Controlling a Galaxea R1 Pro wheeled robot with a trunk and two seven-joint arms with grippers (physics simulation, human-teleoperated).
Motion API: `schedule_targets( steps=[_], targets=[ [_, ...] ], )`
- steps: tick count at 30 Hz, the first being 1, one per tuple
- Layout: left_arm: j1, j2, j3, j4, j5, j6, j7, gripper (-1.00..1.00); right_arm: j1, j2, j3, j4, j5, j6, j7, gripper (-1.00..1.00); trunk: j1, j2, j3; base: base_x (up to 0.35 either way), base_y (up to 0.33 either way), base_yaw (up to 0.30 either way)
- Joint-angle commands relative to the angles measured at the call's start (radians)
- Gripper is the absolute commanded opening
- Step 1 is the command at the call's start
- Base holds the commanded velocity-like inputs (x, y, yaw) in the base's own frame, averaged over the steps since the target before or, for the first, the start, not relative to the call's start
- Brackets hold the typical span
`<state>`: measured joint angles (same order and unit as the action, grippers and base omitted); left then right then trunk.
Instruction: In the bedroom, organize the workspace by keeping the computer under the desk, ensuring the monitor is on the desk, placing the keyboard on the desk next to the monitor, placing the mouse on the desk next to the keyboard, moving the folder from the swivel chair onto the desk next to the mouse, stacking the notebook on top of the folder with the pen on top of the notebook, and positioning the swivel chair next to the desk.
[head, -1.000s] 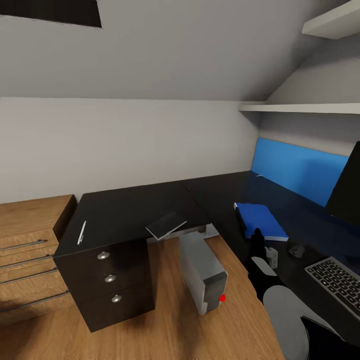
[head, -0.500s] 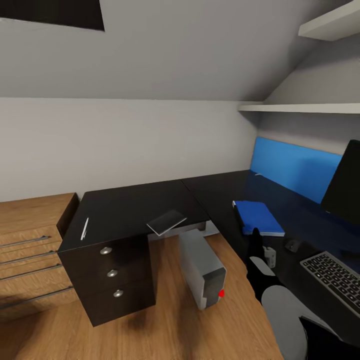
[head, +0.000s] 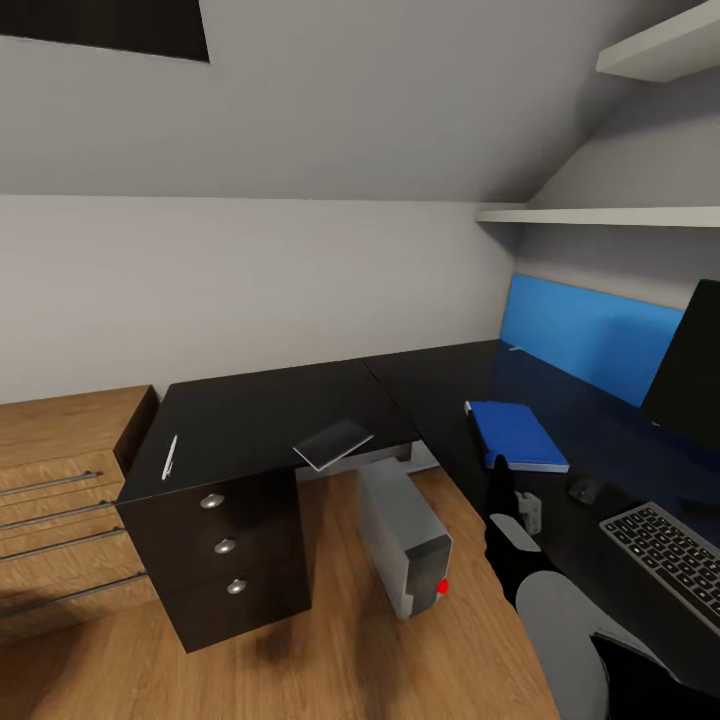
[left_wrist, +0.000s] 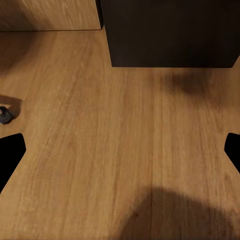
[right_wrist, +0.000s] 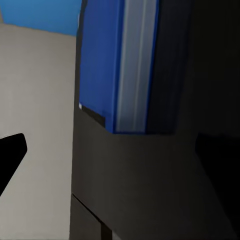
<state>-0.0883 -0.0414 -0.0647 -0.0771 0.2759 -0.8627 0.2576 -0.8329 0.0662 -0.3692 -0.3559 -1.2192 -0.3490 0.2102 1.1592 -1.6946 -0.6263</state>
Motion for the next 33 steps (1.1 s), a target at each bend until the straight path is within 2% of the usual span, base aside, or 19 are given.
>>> schedule_targets(
  steps=[1,9,24,33],
  targets=[
    [-0.001,0.0,-0.007,0.0,0.006,-0.003,0.003,1.0,0.0,0.001,-0.003,0.003,-0.026,0.004,0.006,1.0,0.0,0.0,-0.001,0.0,0.0,0.0],
    [-0.001,0.0,-0.007,0.0,0.006,-0.002,0.003,1.0,0.0,0.003,0.002,0.003,-0.026,0.005,0.006,1.0,0.0,0.0,-0.001,0.0,0.0,0.0],
    [-0.001,0.0,-0.007,0.0,0.006,-0.002,0.003,1.0,0.0,0.003,0.003,0.003,-0.026,0.004,0.006,1.0,-0.058,0.105,0.046,0.0,0.0,0.0],
    [-0.001,0.0,-0.007,0.0,0.006,-0.001,0.003,1.0,0.0,0.019,0.029,0.003,-0.026,0.004,0.007,1.0,-0.088,0.161,0.071,0.0,0.0,0.0]
  ],
)
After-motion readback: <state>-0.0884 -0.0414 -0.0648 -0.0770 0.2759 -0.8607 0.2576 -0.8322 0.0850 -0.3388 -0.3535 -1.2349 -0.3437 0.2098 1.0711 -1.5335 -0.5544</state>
